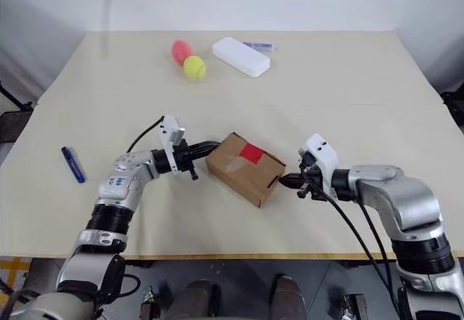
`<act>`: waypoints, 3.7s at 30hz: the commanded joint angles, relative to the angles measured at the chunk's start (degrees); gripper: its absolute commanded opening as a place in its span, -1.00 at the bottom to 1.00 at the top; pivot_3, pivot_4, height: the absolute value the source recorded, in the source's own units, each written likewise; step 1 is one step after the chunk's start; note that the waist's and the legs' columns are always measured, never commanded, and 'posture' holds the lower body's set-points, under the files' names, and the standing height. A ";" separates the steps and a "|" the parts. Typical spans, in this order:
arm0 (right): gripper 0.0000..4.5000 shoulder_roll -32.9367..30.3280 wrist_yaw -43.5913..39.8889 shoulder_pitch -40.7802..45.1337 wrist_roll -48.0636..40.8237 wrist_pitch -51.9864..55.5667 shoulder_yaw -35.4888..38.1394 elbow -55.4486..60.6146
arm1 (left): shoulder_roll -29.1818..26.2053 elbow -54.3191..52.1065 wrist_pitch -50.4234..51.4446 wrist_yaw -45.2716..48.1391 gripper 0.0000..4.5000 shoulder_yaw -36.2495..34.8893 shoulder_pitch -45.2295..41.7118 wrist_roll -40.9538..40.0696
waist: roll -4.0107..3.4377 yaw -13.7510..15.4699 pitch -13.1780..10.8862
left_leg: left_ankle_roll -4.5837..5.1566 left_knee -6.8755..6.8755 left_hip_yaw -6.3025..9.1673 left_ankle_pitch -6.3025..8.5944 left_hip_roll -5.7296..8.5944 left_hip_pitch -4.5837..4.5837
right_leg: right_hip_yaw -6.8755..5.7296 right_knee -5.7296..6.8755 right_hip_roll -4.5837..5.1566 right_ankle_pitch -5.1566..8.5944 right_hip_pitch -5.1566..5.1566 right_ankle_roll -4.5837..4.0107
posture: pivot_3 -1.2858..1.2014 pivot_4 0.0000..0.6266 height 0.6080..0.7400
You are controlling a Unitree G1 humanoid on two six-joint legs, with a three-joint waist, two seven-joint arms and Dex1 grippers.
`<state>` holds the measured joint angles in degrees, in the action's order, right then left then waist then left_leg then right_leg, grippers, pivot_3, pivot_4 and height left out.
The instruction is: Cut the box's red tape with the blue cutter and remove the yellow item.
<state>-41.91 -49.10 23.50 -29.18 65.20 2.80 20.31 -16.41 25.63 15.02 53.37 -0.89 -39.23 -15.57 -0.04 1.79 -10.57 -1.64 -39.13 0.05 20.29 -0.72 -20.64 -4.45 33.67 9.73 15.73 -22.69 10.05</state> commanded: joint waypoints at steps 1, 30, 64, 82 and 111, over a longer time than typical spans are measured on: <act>-1.00 -0.40 0.84 -1.08 -3.03 -0.13 2.78 4.65 | 2.59 0.84 -1.25 3.37 -0.99 4.77 -0.56 0.85 | 0.00 -0.15 0.00 | 0.01 0.00 -0.01 0.00 0.00 0.00 | 0.00 -0.02 0.00 0.00 0.00 0.01 | 0.03 -0.52 1.00; 0.48 -4.98 -6.21 10.66 1.38 -27.52 4.66 -20.71 | -11.77 -33.40 10.38 -16.45 0.23 -16.83 13.60 -7.68 | 0.05 -1.60 -0.03 | 0.01 0.05 -0.12 0.06 -0.08 0.06 | 0.02 -0.07 0.00 -0.06 -0.02 0.03 | 0.03 -0.52 1.00; 1.00 10.50 -27.27 33.80 12.13 -49.58 -5.59 -56.34 | 5.23 -63.93 34.51 -72.71 0.99 -41.54 41.44 -12.04 | 0.13 -1.90 -0.07 | -0.05 -0.02 -0.14 0.13 -0.16 0.09 | 0.05 -0.02 -0.04 -0.07 -0.02 -0.07 | 0.03 -0.52 1.00; 1.00 9.18 -24.31 28.42 10.84 -44.73 -3.57 -47.22 | -0.01 -42.30 43.73 -79.06 0.61 -40.52 21.27 -4.95 | 0.15 -2.05 -0.06 | -0.15 0.04 -0.17 0.18 -0.19 0.11 | -0.04 0.00 -0.09 -0.08 -0.09 -0.04 | 0.03 -0.52 1.00; 1.00 9.71 -24.04 29.83 11.77 -44.75 -4.19 -48.15 | -2.64 -44.38 52.76 -75.32 -0.98 -42.17 20.09 -0.26 | 0.14 -2.06 -0.06 | -0.19 0.04 -0.25 0.20 -0.20 0.19 | 0.02 0.07 -0.08 -0.08 -0.09 -0.04 | 0.03 -0.52 1.00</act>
<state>-31.70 -72.94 52.48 -16.99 21.10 -2.11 -29.40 -17.76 -16.98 67.17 -22.68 -42.74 -19.58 -16.75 0.10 -0.27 -10.63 -1.83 -39.10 -0.20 20.49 -0.92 -20.45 -4.43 33.73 9.65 15.65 -22.78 10.00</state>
